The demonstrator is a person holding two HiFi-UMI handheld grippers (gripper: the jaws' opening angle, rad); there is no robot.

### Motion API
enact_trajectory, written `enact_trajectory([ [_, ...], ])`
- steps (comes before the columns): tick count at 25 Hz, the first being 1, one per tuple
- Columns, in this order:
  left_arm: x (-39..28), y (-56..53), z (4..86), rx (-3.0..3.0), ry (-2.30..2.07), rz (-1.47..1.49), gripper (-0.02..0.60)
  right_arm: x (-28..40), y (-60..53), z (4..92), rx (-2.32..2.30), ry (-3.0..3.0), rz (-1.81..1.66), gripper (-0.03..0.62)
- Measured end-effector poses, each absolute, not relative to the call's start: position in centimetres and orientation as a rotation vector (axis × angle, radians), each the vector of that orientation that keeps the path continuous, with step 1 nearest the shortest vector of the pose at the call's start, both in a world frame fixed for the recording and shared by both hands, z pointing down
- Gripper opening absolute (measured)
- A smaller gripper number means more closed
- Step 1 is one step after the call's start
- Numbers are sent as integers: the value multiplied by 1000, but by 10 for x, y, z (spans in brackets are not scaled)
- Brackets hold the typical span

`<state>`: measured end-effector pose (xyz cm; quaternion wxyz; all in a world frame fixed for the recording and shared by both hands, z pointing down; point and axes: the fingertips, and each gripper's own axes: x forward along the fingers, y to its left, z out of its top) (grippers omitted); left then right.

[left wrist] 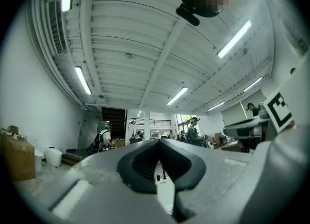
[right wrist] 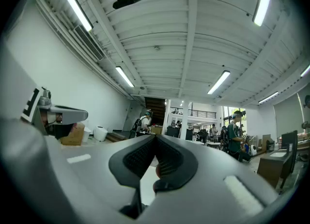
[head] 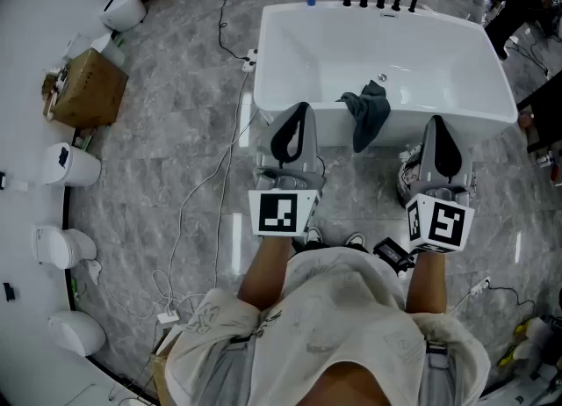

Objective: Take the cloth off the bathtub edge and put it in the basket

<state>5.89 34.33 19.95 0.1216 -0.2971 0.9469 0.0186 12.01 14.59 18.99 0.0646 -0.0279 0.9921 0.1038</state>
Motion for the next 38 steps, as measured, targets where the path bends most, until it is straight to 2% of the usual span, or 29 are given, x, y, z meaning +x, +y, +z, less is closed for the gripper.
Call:
enact_trajectory([
  [21, 13, 408, 215, -857, 2790, 77, 0, 65, 212, 197, -82, 2994, 208, 3],
  [38, 8, 450, 221, -877, 2789, 127, 0, 58, 257, 200, -103, 3011, 304, 2],
])
